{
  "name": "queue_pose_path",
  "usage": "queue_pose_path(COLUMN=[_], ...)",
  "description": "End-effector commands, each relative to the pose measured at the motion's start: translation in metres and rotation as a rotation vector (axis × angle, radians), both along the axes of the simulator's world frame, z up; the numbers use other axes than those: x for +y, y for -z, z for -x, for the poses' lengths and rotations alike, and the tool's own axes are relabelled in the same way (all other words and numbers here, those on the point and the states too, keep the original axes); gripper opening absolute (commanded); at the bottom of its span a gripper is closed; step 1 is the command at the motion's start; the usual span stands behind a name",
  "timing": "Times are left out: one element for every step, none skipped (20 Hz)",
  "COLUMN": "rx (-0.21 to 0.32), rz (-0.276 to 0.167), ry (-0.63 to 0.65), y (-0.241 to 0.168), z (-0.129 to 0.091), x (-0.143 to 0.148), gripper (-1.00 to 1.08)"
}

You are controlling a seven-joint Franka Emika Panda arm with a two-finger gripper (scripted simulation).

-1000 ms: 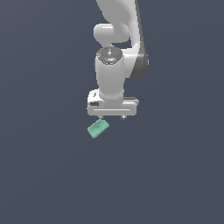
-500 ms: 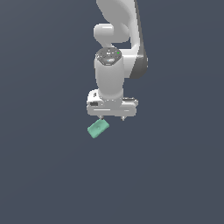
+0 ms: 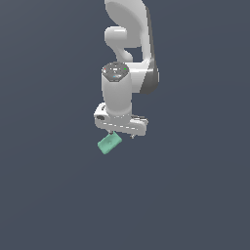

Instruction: Pick up the object and move it to a goal position.

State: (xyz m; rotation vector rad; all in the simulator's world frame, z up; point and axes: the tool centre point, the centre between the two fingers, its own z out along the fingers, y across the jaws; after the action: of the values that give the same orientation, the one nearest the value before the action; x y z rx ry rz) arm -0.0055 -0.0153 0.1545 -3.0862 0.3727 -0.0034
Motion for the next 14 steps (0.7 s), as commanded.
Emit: queue_pose_path(rx=[0.003, 0.005, 0.006, 0.007, 0.009, 0.01, 0.011, 0.012, 0.013, 0.014, 0.014, 0.015, 0.015, 0.016], rz=[0.0, 0.001, 0.001, 0.002, 0.003, 0.004, 0.005, 0.007, 0.008, 0.01, 0.012, 0.013, 0.015, 0.016], ry=[0.07, 0.102, 0.136, 0.17, 0.204, 0.238, 0.272, 0.306, 0.34, 0.372, 0.403, 0.432, 0.459, 0.484], y=[0.01, 0.014, 0.018, 0.023, 0.027, 0.032, 0.036, 0.041, 0.045, 0.049, 0.053, 0.056, 0.06, 0.063], z=[0.003, 0.004, 0.005, 0.007, 0.008, 0.01, 0.011, 0.013, 0.015, 0.016, 0.018, 0.019, 0.021, 0.022], x=[-0.006, -0.009, -0.012, -0.016, -0.019, -0.022, -0.025, -0.028, -0.032, -0.035, -0.038, -0.041, -0.043, -0.046], gripper=[1.0, 1.0, 1.0, 1.0, 1.0, 1.0, 1.0, 1.0, 1.0, 1.0, 1.0, 1.0, 1.0, 1.0])
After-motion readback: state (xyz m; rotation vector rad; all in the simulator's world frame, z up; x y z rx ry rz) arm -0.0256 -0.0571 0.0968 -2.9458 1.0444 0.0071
